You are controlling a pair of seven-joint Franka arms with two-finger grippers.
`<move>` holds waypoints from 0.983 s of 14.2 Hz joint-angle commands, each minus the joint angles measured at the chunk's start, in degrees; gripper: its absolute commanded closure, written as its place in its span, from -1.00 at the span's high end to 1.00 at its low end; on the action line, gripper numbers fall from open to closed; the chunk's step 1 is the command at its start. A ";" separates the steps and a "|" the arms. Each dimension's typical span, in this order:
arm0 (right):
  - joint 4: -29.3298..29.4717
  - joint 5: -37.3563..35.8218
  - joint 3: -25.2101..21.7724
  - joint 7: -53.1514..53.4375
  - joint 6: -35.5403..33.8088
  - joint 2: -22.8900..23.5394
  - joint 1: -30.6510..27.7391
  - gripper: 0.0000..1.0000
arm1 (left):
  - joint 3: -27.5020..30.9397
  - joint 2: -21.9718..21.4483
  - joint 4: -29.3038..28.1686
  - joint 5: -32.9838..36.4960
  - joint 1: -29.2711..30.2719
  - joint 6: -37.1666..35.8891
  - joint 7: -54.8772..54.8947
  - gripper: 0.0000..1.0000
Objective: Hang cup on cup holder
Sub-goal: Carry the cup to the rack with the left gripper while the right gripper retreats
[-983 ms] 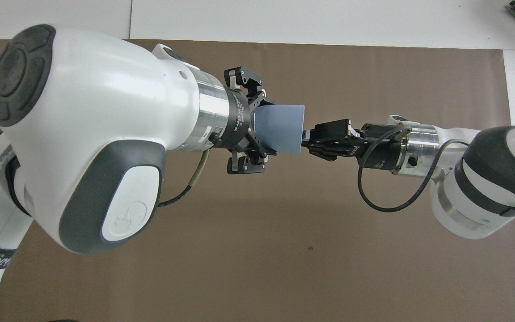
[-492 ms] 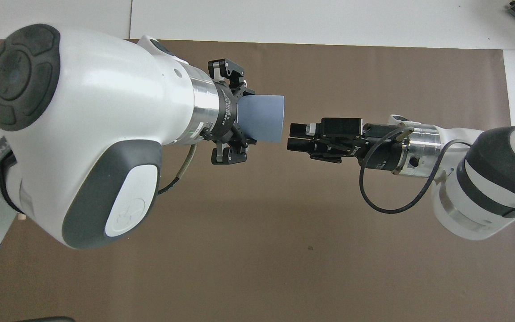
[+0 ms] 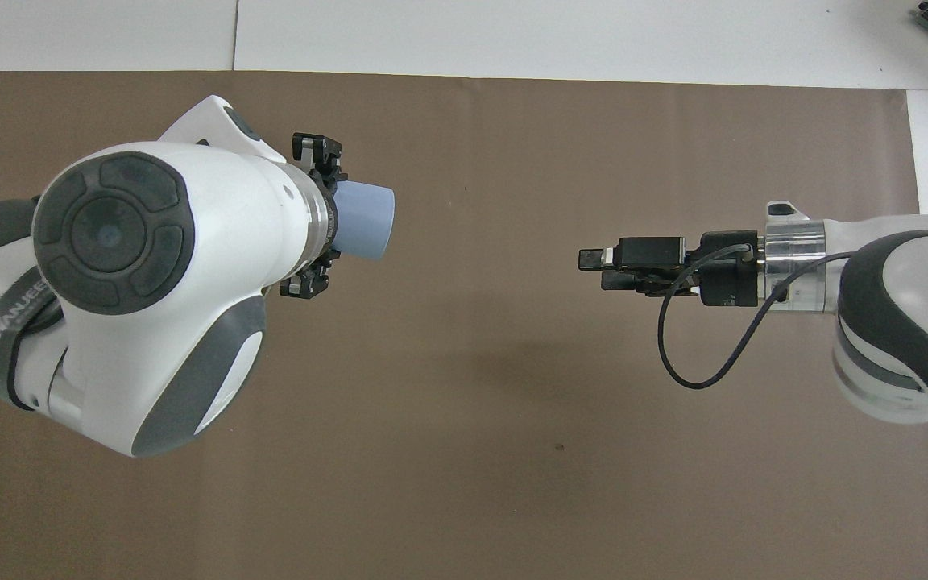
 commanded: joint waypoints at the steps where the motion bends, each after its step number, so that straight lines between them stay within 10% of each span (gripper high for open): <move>1: 1.75 -12.13 0.55 4.61 4.29 0.98 0.46 1.00 | -0.21 -4.71 -7.99 7.03 4.00 4.03 1.64 -1.00; 9: 2.20 -59.86 0.55 19.36 8.09 0.45 0.55 1.00 | -0.21 -3.83 -15.37 37.16 14.37 9.48 0.67 -1.00; 14: 13.41 -64.13 0.55 30.55 -5.41 -0.08 -0.24 1.00 | -0.21 -2.52 -17.13 47.12 18.60 11.25 -2.57 -1.00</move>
